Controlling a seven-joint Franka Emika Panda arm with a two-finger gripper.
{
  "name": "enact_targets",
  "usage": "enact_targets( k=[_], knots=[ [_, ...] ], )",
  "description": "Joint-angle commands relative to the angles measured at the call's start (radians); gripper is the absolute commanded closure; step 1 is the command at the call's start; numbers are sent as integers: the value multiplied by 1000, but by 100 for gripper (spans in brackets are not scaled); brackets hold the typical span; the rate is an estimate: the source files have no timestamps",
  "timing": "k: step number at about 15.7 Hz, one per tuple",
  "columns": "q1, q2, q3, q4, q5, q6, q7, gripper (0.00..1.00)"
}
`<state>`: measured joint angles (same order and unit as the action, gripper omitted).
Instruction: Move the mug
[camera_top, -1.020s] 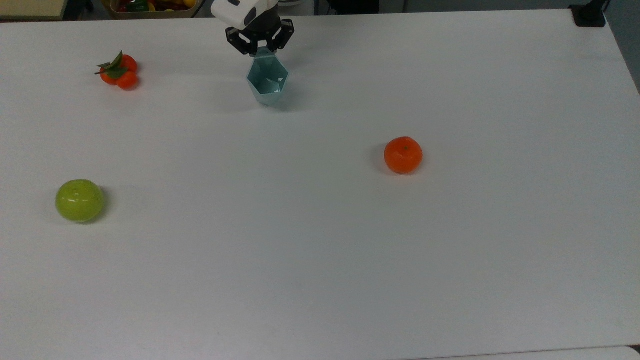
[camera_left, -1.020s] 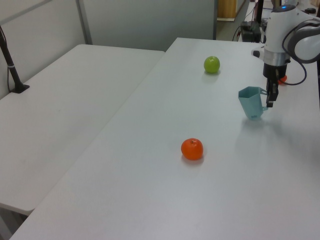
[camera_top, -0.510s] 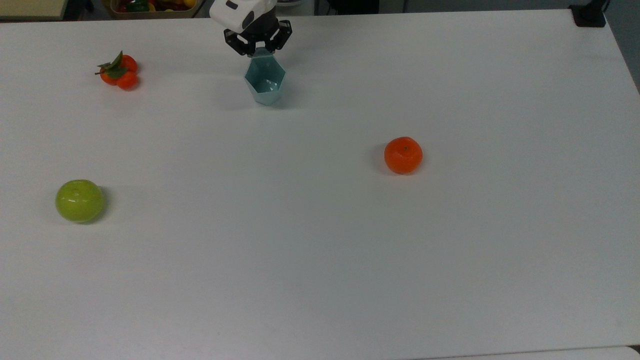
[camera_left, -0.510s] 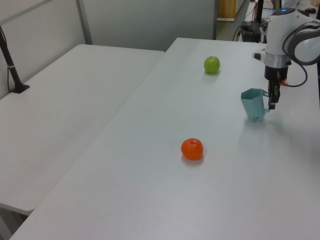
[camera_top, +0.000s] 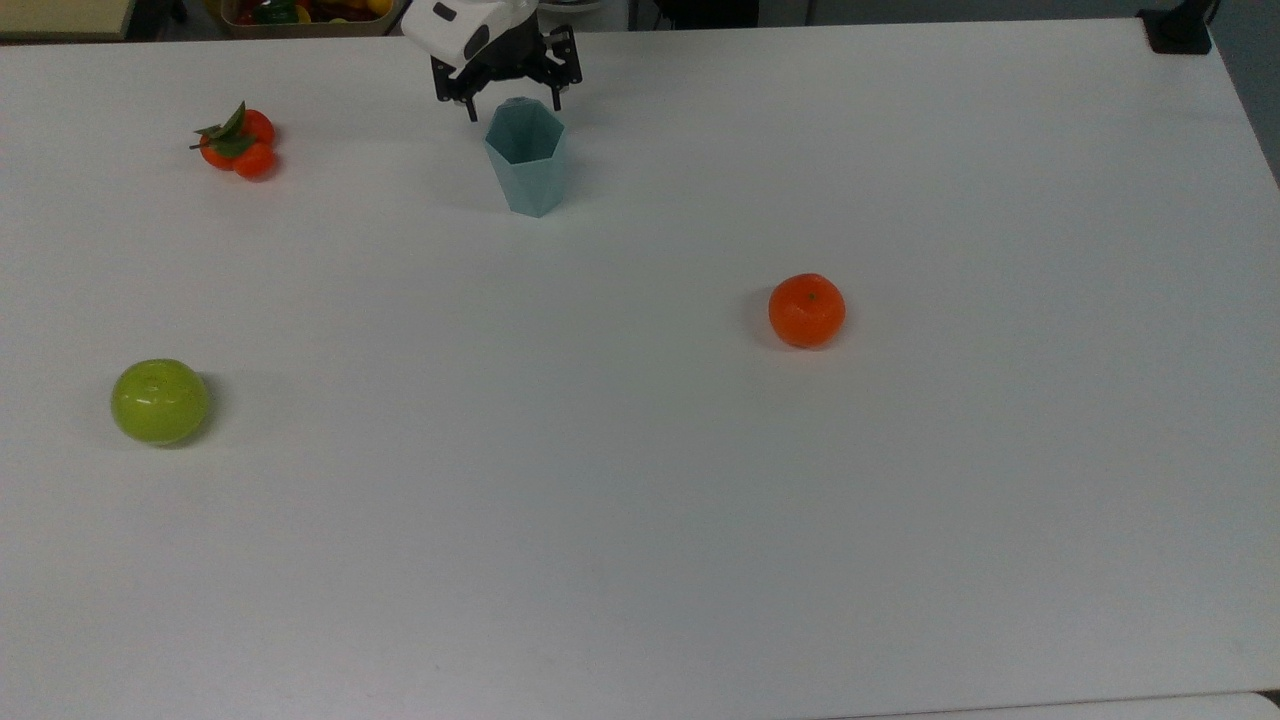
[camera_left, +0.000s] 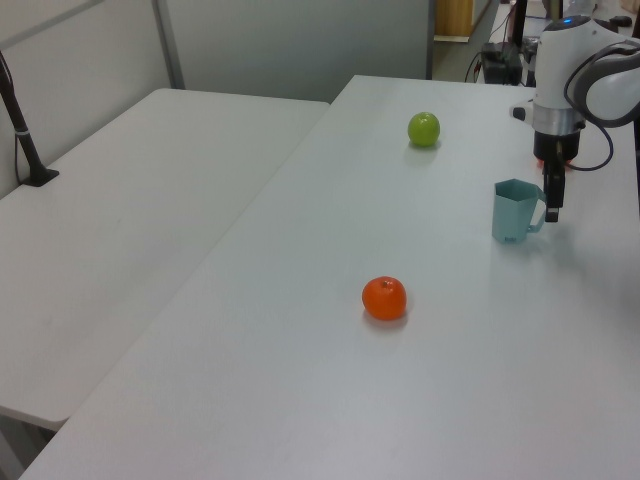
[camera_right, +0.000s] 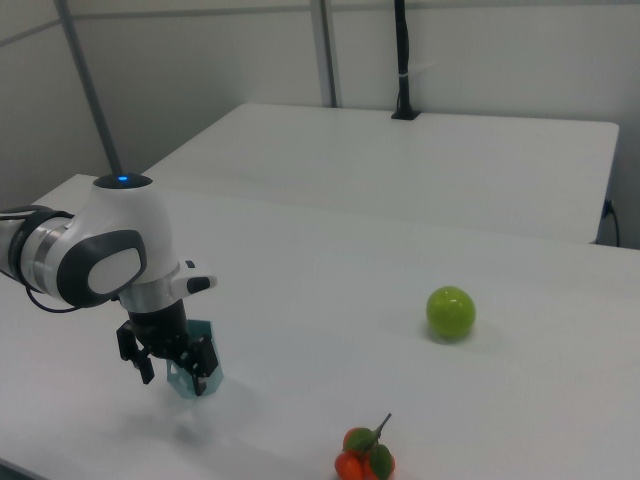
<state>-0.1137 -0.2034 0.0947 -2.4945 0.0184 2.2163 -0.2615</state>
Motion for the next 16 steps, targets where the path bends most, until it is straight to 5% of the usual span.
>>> enact_targets(
  k=[1,10,16],
  knots=[
    [3,-27,-7,57,35,-124,-15,0],
    [25,-11,-6,544,37,-555,272,0],
    [28,88,-7,876,72,-834,416,0]
  ],
)
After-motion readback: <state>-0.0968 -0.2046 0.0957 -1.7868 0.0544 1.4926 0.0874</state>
